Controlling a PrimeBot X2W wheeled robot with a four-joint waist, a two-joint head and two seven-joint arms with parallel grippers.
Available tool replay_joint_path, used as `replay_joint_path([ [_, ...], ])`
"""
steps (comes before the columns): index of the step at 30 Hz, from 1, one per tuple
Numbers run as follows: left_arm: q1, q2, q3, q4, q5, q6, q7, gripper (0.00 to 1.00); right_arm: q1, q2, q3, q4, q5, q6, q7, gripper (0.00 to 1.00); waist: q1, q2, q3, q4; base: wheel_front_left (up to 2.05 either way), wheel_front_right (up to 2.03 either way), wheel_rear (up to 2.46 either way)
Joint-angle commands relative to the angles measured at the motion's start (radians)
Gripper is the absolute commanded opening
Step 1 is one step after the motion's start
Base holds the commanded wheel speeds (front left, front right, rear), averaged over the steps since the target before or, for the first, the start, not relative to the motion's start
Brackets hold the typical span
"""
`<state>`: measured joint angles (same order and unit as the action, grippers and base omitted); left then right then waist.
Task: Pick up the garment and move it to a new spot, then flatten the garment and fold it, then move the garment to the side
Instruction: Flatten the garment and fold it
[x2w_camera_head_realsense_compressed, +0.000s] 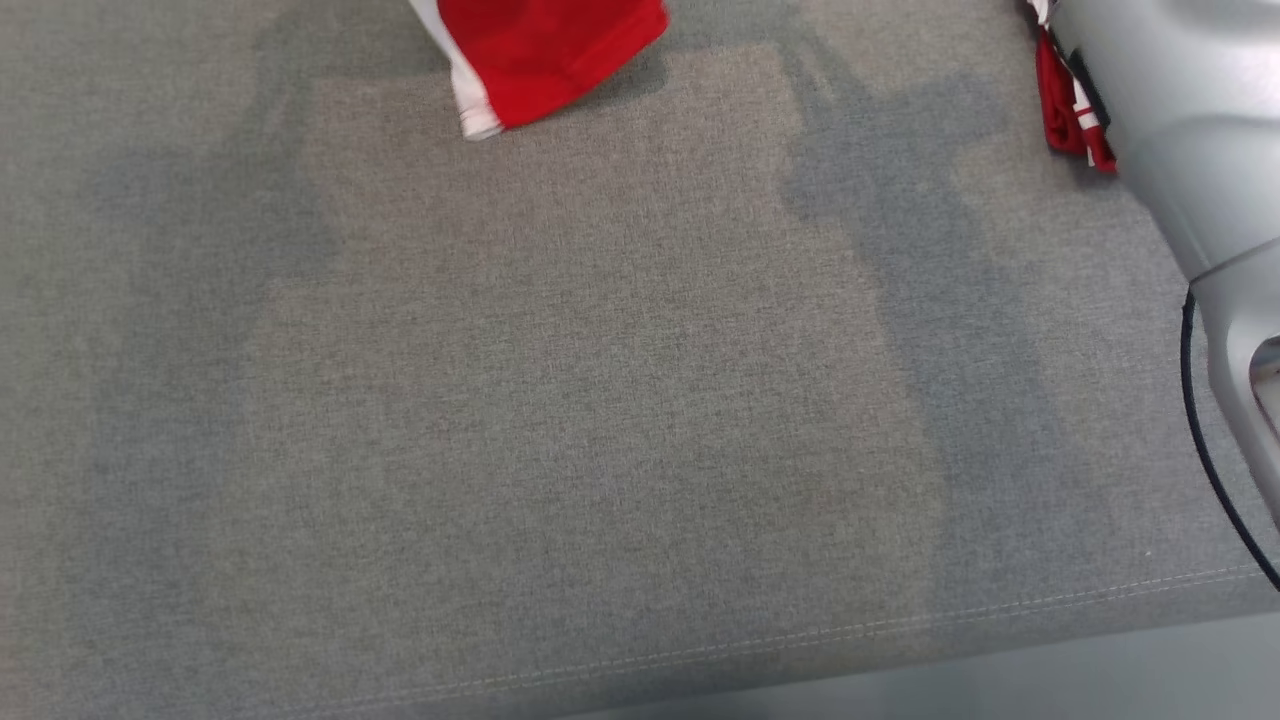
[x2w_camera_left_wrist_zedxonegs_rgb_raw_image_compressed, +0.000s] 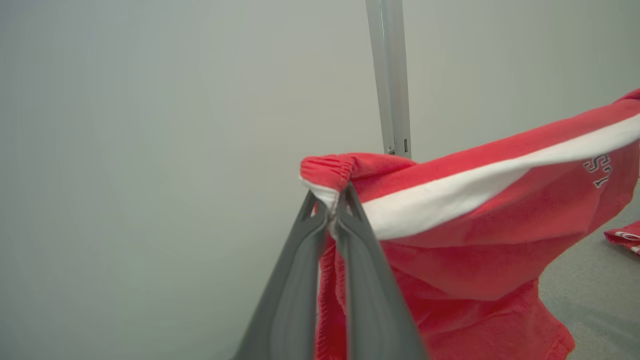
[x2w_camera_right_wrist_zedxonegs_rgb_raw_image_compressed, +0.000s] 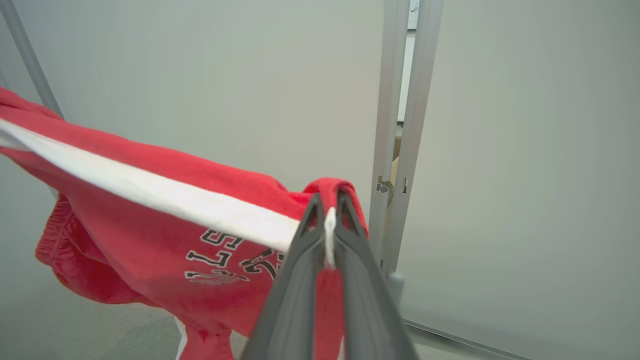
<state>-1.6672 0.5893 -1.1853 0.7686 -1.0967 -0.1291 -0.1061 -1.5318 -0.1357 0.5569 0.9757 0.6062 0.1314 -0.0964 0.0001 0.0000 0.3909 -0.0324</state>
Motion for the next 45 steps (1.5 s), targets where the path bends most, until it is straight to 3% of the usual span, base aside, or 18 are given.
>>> replay_joint_path([
  [1,-0.046,-0.017,0.000,0.018,0.011,-0.001,0.001,0.00,-0.045,0.000,-0.007,0.037,0.001,-0.001,0.004,0.00,-0.0001,0.0000,0.063,-0.003,0.00,0.00,0.00],
  [9,-0.210,-0.071,-0.012,0.139,0.039,0.001,-0.009,0.00,-0.267,0.002,-0.059,0.226,-0.026,-0.002,-0.045,0.00,-0.0001,0.0000,0.087,-0.010,0.00,0.00,0.00],
  [14,-0.299,-0.104,0.023,0.206,0.042,0.011,-0.074,0.00,-0.376,0.019,-0.105,0.283,-0.039,-0.002,-0.093,0.00,-0.0001,0.0000,0.138,-0.006,0.00,0.00,0.00],
  [19,-0.306,-0.138,0.043,0.242,0.047,0.028,-0.131,0.00,-0.397,0.028,-0.114,0.300,-0.057,-0.002,-0.117,0.00,-0.0001,0.0000,0.184,0.010,0.00,0.00,0.00],
  [26,-0.207,-0.165,0.087,0.249,0.018,0.009,-0.159,0.00,-0.360,0.036,-0.101,0.306,-0.065,-0.002,-0.126,0.00,-0.0001,0.0000,0.236,0.041,0.00,0.00,0.00],
  [36,0.039,-0.126,0.237,0.110,0.070,0.001,-0.160,0.00,-0.155,0.016,0.004,0.162,0.023,-0.002,-0.127,0.00,-0.0001,0.0000,0.216,0.053,0.00,0.00,0.00],
  [45,0.455,-0.095,0.497,-0.082,0.155,0.039,-0.160,0.00,0.201,-0.058,0.137,-0.045,0.178,-0.002,-0.150,0.00,-0.0001,0.0000,0.071,0.018,0.00,0.00,0.00],
])
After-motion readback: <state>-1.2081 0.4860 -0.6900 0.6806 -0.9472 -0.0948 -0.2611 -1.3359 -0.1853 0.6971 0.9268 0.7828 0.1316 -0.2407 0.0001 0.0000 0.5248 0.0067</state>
